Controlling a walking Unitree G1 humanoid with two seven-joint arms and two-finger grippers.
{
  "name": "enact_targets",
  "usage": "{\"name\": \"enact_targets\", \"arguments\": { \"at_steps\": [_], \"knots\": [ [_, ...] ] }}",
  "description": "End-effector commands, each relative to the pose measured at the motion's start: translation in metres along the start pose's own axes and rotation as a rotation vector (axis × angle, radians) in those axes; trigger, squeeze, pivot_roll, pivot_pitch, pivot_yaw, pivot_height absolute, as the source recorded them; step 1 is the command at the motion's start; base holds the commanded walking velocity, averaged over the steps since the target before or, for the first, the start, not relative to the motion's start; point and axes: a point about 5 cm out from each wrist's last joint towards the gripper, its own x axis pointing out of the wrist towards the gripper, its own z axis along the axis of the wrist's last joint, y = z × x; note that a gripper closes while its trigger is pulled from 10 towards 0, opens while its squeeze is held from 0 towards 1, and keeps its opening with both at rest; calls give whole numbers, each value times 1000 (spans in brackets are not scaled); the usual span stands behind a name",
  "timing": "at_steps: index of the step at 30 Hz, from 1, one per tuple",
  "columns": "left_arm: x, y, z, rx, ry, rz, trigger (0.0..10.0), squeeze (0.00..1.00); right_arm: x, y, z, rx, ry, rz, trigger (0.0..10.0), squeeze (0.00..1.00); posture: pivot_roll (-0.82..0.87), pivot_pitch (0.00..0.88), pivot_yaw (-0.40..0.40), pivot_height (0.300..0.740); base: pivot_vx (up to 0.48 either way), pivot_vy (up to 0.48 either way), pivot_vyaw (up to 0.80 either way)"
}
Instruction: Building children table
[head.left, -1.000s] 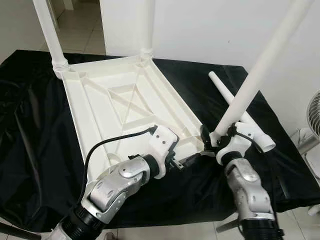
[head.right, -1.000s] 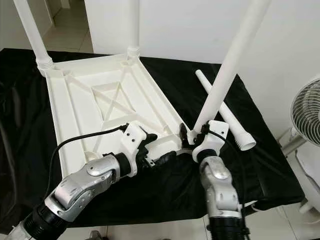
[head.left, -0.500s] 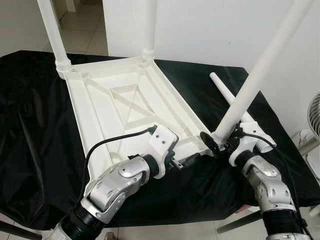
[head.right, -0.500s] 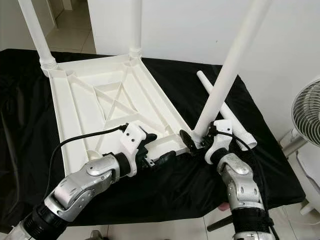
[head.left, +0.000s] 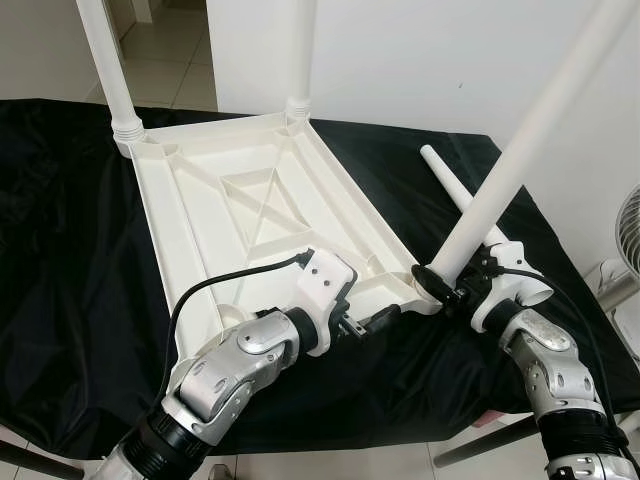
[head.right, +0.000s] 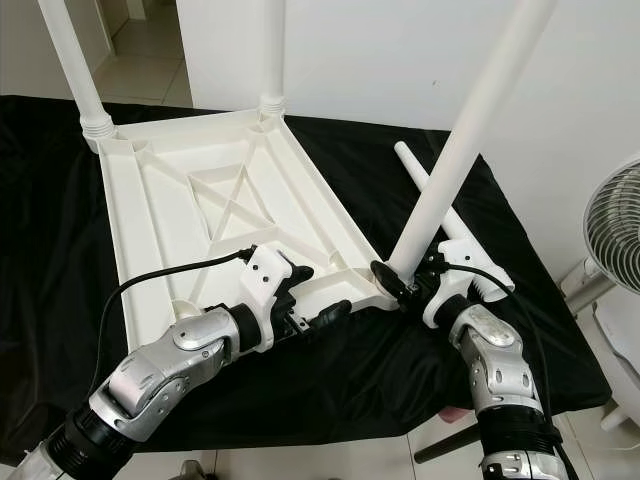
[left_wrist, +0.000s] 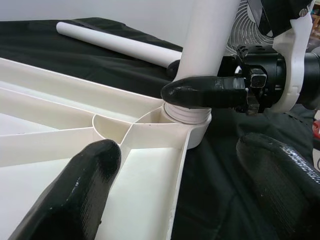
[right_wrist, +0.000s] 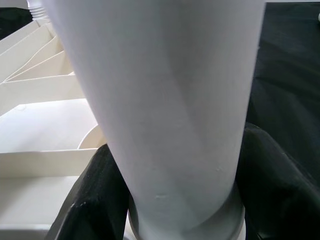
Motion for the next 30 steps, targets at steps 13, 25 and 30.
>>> {"name": "enact_targets", "arguments": {
  "at_steps": [13,25,30],
  "knots": [
    [1,-7,1,8,1,-141,10000,0,-1,18,-7,122,-32,-223,10000,0,26,87,-71,740,0,0,0],
    [0,-7,1,11,4,-151,10000,0,3,26,-8,175,-17,-542,10000,0,21,93,-57,740,0,0,0],
    [0,-8,1,9,5,-153,10000,0,5,35,-5,172,-34,-634,10000,0,21,96,-58,740,0,0,0]
  ]
}}
